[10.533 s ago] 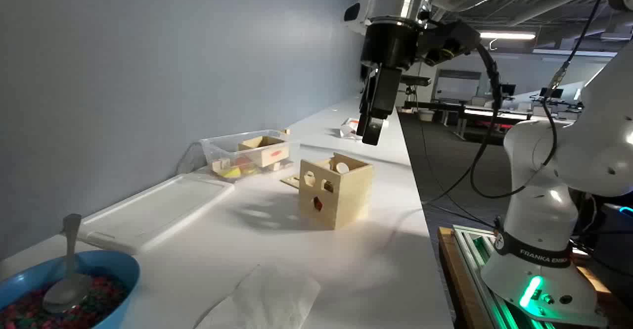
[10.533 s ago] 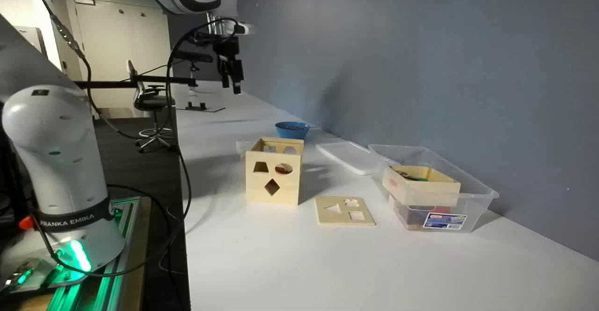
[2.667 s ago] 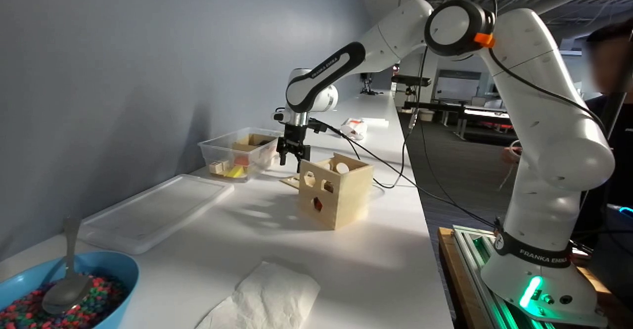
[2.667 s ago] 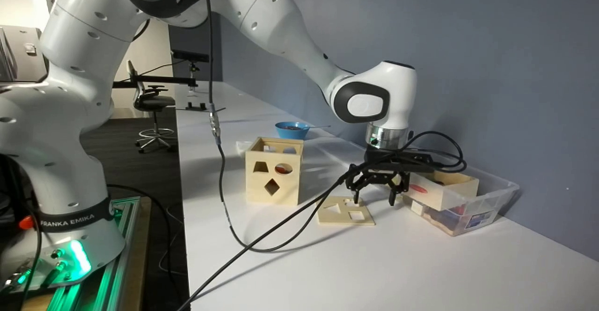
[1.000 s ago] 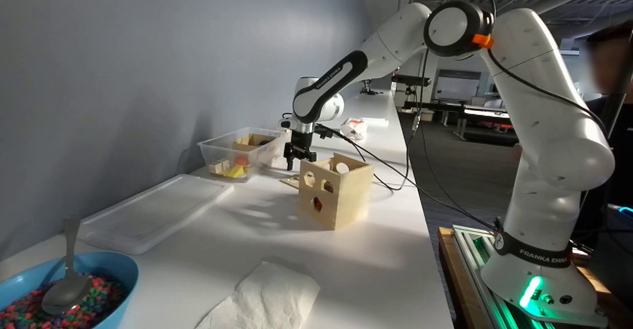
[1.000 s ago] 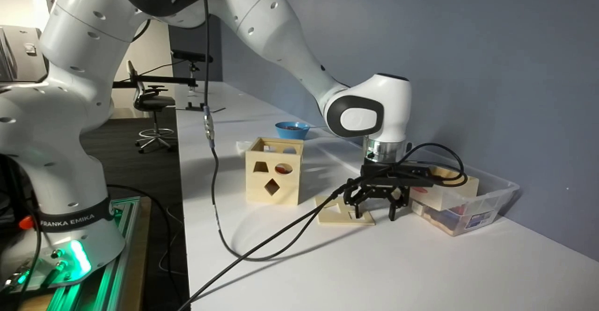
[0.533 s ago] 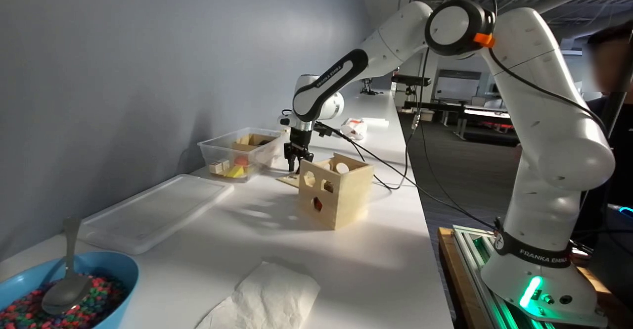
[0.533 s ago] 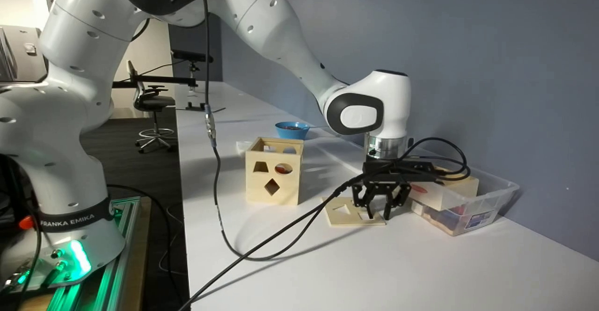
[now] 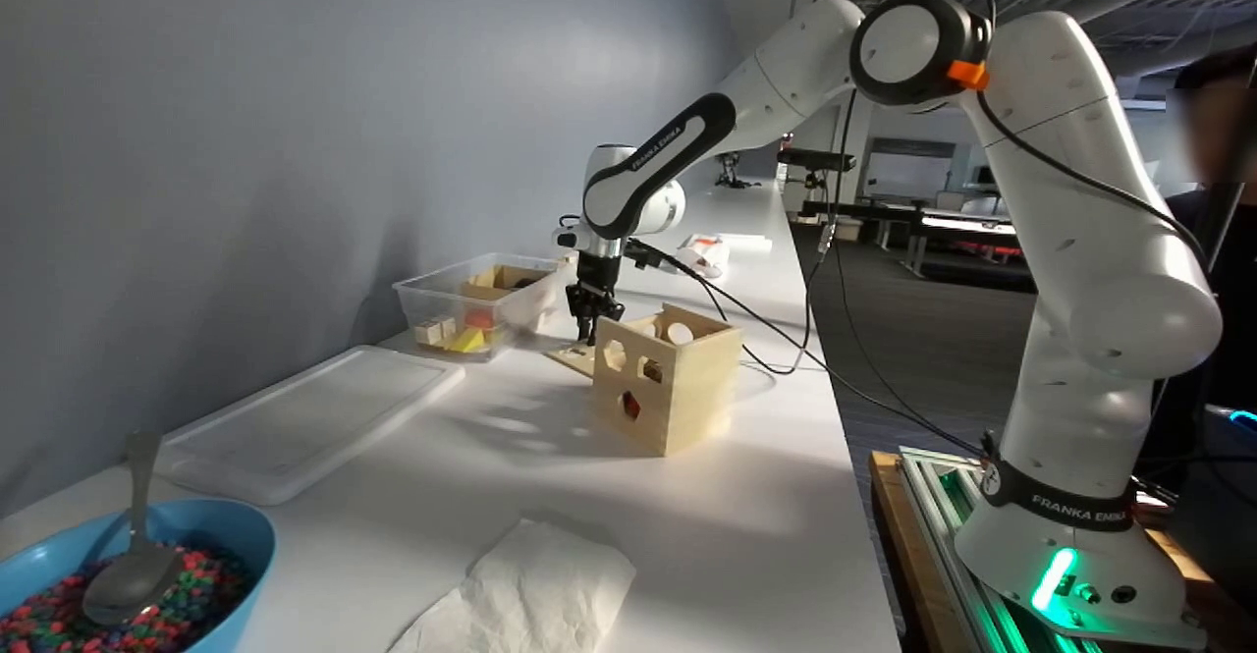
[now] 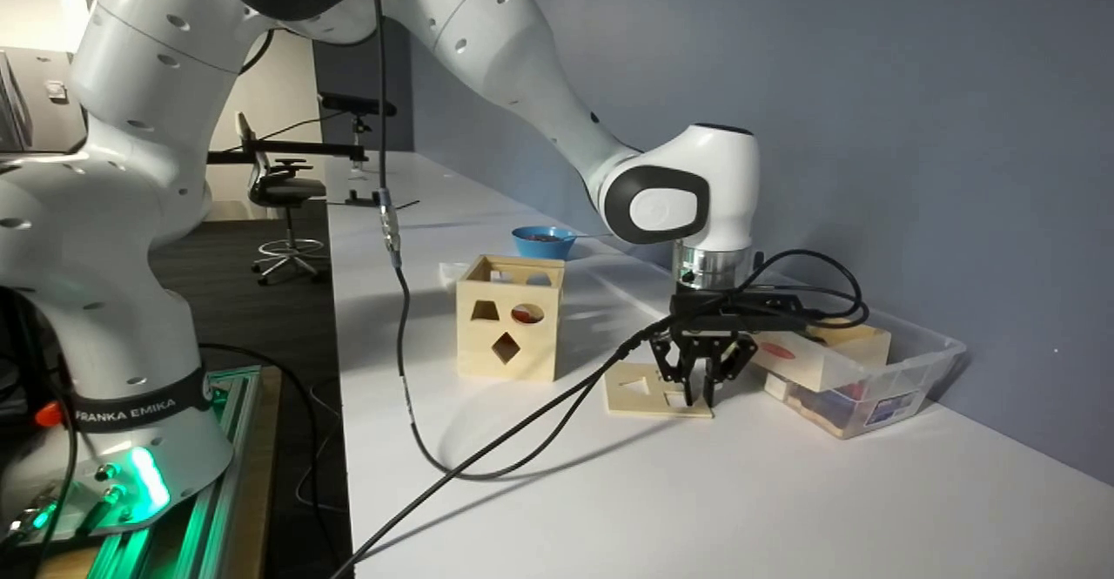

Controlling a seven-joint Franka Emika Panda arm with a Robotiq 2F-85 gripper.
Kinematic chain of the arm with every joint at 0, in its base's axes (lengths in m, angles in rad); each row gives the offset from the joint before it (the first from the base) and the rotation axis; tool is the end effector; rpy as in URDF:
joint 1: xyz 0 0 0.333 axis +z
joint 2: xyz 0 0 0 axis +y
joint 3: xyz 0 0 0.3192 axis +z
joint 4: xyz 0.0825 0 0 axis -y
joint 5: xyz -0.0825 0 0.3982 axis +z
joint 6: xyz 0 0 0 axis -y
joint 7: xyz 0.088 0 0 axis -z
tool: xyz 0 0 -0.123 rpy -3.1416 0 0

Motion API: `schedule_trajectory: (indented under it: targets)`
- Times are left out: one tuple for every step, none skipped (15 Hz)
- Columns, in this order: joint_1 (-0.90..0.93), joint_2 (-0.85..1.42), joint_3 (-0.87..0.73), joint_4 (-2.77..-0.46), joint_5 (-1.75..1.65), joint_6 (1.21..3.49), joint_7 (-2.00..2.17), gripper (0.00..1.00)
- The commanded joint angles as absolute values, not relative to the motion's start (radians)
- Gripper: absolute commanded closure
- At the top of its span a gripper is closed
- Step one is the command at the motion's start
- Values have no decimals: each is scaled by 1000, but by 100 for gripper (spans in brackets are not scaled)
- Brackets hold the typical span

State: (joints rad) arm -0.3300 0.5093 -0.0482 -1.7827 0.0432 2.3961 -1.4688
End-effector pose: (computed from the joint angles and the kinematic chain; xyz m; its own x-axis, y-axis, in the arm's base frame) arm 0.6346 -0.2487 0.2577 0.4811 0.8764 0.0196 0.8709 -0.4804 0.1032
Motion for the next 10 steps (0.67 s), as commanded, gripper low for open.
schedule_trajectory:
  targets:
    - [-334, 412, -54, -1877, 27, 2354, -1487, 94]
    - [-336, 404, -60, -1874, 31, 2321, -1480, 94]
    - [-334, 393, -69, -1872, 27, 2294, -1472, 94]
    - [-344, 396, -72, -1846, 38, 2238, -1485, 94]
    - [-350, 405, -79, -1813, 45, 2177, -1491, 94]
    - [-355, 416, -87, -1779, 48, 2122, -1489, 94]
    - [-360, 425, -94, -1754, 53, 2073, -1488, 94]
    - [-355, 436, -107, -1733, 45, 2047, -1457, 94]
    - [-344, 440, -122, -1725, 26, 2037, -1420, 94]
    - [-335, 443, -131, -1718, 14, 2036, -1391, 94]
